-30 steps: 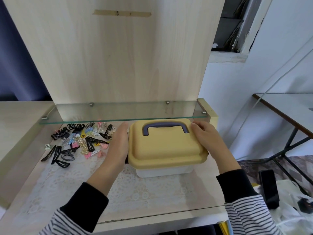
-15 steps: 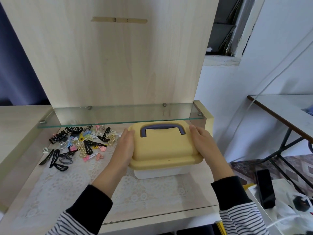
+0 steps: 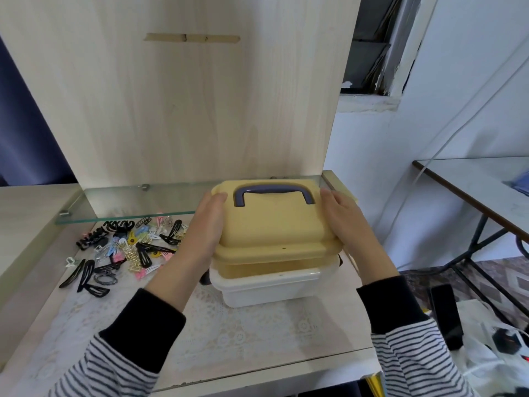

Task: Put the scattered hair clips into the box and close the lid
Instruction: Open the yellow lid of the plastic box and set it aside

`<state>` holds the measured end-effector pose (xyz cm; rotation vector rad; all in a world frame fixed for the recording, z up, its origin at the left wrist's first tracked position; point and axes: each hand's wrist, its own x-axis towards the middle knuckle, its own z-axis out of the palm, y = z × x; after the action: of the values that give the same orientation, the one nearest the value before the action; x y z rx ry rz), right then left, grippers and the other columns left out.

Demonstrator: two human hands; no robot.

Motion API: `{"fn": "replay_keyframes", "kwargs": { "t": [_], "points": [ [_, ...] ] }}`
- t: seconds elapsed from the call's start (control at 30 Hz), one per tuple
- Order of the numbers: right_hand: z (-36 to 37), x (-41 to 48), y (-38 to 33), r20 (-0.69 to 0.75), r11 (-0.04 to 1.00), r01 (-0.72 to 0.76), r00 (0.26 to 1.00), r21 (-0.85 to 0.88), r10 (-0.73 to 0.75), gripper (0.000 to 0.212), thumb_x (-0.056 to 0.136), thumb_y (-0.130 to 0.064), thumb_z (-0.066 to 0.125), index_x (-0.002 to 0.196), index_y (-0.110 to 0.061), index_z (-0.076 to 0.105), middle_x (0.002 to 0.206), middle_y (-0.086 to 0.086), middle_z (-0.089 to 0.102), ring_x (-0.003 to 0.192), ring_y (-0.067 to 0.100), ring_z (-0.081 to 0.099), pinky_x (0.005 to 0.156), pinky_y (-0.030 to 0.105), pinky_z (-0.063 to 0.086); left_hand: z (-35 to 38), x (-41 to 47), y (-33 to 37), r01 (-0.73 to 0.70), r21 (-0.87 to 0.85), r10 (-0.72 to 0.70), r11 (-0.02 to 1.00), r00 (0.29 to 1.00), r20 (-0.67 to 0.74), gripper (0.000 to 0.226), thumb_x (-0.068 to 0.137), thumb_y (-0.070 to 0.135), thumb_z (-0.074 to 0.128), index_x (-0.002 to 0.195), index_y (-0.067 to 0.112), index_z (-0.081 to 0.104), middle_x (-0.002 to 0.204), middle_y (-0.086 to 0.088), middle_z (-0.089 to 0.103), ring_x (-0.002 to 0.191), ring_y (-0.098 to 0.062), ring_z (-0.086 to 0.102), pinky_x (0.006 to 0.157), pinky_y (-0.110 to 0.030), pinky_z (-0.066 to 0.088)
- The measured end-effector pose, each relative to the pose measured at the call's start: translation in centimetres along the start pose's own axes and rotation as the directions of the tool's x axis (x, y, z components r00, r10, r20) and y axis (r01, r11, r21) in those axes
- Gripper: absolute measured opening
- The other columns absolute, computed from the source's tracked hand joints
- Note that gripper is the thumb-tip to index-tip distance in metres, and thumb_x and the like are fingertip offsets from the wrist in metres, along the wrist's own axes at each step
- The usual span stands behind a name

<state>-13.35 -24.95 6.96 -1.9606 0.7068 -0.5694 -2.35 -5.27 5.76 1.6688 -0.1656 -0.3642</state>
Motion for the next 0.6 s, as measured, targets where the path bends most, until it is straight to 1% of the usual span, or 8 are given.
{"fn": "replay_keyframes", "kwargs": {
  "t": [0.07,0.17,0.27,0.33,0.4,0.43,0.53,0.6],
  "points": [
    [-0.4,0.8,-0.6,-0.005,0.999,0.032,0.999,-0.015,-0.032,0.035,0.101,-0.036,0.030,0.105,-0.017,0.059,0.088,-0.009,0.051,0.086,0.011,0.047,0.071,0.026,0.034,0.4,0.6,0.9,-0.051,0.003,0.051,0.999,0.999,-0.006,0.024,0.099,0.038,0.034,0.112,0.033,0.054,0.116,-0.001,0.058,0.107,-0.023,0.054,0.101,-0.042,0.042],
    [-0.6,2.4,-1.3,0.005,0.999,0.040,0.999,-0.018,-0.039,0.036,0.099,-0.037,0.030,0.099,-0.016,0.060,0.097,-0.002,0.056,0.092,0.016,0.050,0.075,0.028,0.035,1.1,1.7,2.1,-0.093,0.038,0.094,0.995,0.995,-0.020,0.033,0.096,0.038,0.035,0.122,0.025,0.051,0.119,-0.004,0.056,0.107,-0.024,0.052,0.094,-0.038,0.043],
    [-1.0,4.7,-1.7,-0.005,0.999,0.034,0.999,-0.013,-0.034,0.033,0.097,-0.034,0.033,0.071,-0.021,0.047,0.078,-0.004,0.048,0.075,0.016,0.045,0.062,0.026,0.033,1.9,3.4,2.9,-0.086,0.054,0.086,0.995,0.996,-0.005,0.031,0.096,0.036,0.035,0.118,0.022,0.051,0.112,-0.005,0.056,0.098,-0.023,0.052,0.080,-0.035,0.041],
    [-1.2,6.2,-2.0,-0.005,0.999,0.029,1.000,-0.022,-0.029,0.035,0.097,-0.032,0.034,0.064,-0.023,0.039,0.071,-0.006,0.042,0.068,0.014,0.041,0.056,0.026,0.030,2.5,4.3,3.6,-0.058,0.066,0.059,0.996,0.998,0.000,0.036,0.093,0.039,0.036,0.122,0.022,0.050,0.113,-0.004,0.056,0.100,-0.024,0.052,0.082,-0.035,0.042],
    [-1.3,7.8,-1.9,0.009,0.999,0.010,1.000,-0.053,-0.010,0.035,0.096,-0.031,0.034,0.064,-0.021,0.038,0.070,-0.004,0.041,0.067,0.015,0.041,0.056,0.027,0.030,3.4,5.4,4.1,-0.023,0.077,0.024,0.997,1.000,-0.003,0.049,0.083,0.045,0.037,0.124,0.022,0.051,0.126,-0.006,0.052,0.108,-0.027,0.053,0.091,-0.038,0.045],
    [-1.2,8.5,-1.8,0.018,0.998,-0.004,1.000,-0.070,0.005,0.034,0.096,-0.030,0.034,0.064,-0.019,0.037,0.070,-0.003,0.041,0.068,0.017,0.040,0.056,0.027,0.030,3.7,5.9,4.2,-0.004,0.085,0.006,0.996,1.000,-0.015,0.051,0.081,0.045,0.036,0.124,0.023,0.050,0.132,-0.006,0.048,0.109,-0.028,0.052,0.093,-0.041,0.045],
    [-1.0,10.1,-1.1,0.042,0.992,-0.057,0.997,-0.117,0.062,0.034,0.096,-0.030,0.034,0.065,-0.016,0.038,0.070,0.000,0.041,0.069,0.019,0.040,0.057,0.028,0.030,4.7,7.4,4.1,0.045,0.100,-0.041,0.994,0.999,-0.036,0.043,0.089,0.040,0.035,0.128,0.024,0.047,0.138,-0.006,0.042,0.109,-0.029,0.052,0.089,-0.040,0.046],
    [-0.7,10.6,-0.3,0.047,0.989,-0.081,0.995,-0.122,0.088,0.034,0.096,-0.030,0.034,0.066,-0.015,0.041,0.071,0.000,0.043,0.070,0.020,0.041,0.056,0.027,0.031,5.3,8.0,3.8,0.076,0.123,-0.073,0.989,0.997,-0.031,0.052,0.084,0.044,0.034,0.130,0.022,0.046,0.138,-0.008,0.044,0.110,-0.031,0.052,0.096,-0.044,0.045]
  ]
}}
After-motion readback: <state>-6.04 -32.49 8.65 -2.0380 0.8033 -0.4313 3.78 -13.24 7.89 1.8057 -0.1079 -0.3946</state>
